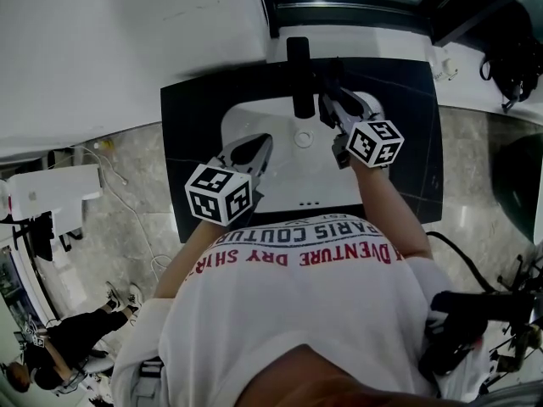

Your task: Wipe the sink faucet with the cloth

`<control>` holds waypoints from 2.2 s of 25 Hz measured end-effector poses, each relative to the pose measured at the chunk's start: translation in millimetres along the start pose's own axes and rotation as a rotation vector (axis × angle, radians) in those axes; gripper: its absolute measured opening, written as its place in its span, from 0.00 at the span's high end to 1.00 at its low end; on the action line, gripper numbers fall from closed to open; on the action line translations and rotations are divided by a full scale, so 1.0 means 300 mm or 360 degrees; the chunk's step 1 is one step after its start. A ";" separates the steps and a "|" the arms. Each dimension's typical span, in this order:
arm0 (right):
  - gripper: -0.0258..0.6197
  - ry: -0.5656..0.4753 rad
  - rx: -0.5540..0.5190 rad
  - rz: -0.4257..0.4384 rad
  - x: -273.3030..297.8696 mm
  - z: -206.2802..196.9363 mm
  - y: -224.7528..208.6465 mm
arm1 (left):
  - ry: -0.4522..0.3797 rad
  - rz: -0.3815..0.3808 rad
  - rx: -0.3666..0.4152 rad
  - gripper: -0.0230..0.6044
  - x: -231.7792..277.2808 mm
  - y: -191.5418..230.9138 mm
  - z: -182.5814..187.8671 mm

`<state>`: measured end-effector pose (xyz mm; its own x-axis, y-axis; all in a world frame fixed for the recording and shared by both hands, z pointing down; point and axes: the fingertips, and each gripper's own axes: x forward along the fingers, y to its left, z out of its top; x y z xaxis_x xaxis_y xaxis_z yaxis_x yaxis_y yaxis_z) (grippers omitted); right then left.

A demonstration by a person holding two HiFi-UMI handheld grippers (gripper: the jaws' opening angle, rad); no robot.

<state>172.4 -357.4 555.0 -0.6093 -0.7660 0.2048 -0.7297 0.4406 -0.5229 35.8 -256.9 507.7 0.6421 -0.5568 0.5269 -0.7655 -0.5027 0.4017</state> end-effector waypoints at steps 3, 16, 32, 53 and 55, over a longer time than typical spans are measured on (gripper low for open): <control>0.84 -0.0008 0.0100 0.0097 -0.024 -0.040 0.025 | 0.0002 0.0006 -0.0013 0.96 -0.001 -0.006 -0.007; 0.84 -0.0172 0.0573 0.0394 0.090 -0.071 0.099 | 0.0012 0.0043 -0.0028 0.96 -0.017 0.033 -0.028; 0.84 -0.0113 0.0553 0.0251 0.179 -0.089 0.063 | 0.0025 0.0035 -0.0047 0.96 -0.002 0.067 -0.035; 0.84 0.0109 0.0318 0.0100 0.031 -0.165 0.104 | -0.0095 0.0050 -0.0048 0.96 -0.061 0.009 -0.018; 0.84 0.0124 0.0296 0.0130 -0.048 -0.171 0.150 | -0.0120 0.0049 -0.0044 0.96 -0.080 -0.029 -0.021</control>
<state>132.5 -302.6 571.0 -0.6913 -0.6899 0.2149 -0.6116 0.4003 -0.6824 26.9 -235.0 496.4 0.6188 -0.6204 0.4819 -0.7851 -0.4668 0.4072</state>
